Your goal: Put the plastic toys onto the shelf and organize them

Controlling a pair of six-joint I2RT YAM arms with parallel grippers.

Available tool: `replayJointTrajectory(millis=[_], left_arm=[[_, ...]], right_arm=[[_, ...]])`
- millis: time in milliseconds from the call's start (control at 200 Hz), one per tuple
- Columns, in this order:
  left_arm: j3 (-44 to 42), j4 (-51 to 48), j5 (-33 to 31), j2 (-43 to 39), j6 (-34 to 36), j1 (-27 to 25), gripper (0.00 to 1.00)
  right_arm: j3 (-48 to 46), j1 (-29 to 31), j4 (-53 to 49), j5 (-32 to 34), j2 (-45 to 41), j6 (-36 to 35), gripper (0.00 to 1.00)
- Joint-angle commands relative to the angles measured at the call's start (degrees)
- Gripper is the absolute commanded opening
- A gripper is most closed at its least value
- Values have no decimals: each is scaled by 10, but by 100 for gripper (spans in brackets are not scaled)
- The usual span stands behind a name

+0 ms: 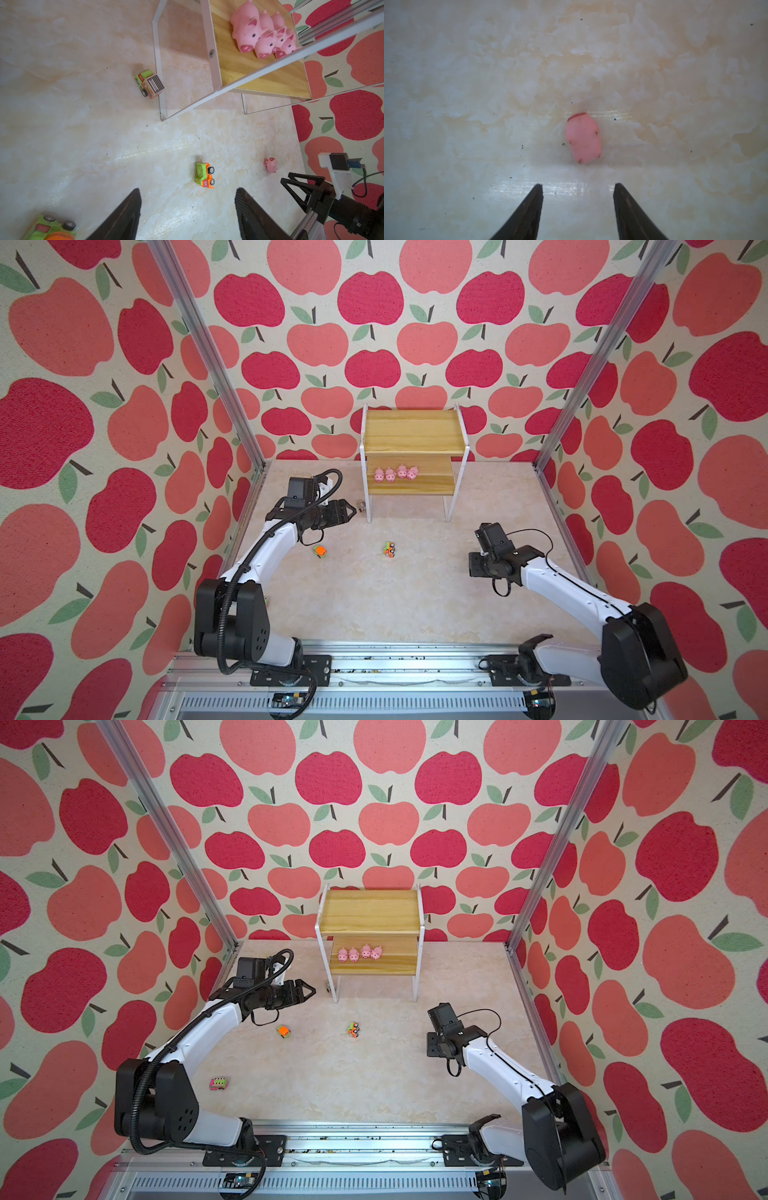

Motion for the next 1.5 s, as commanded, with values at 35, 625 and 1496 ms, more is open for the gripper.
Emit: replayJointTrajectory(millis=[35, 625, 1496], left_arm=[[-6, 8, -8, -13, 14, -3, 74], [5, -65, -37, -60, 22, 6, 74], [-61, -27, -39, -106, -4, -26, 74]], right_arm=[[33, 11, 8, 42, 58, -25, 55], [109, 82, 106, -201, 137, 42, 13], [40, 82, 2, -4, 41, 21, 49]])
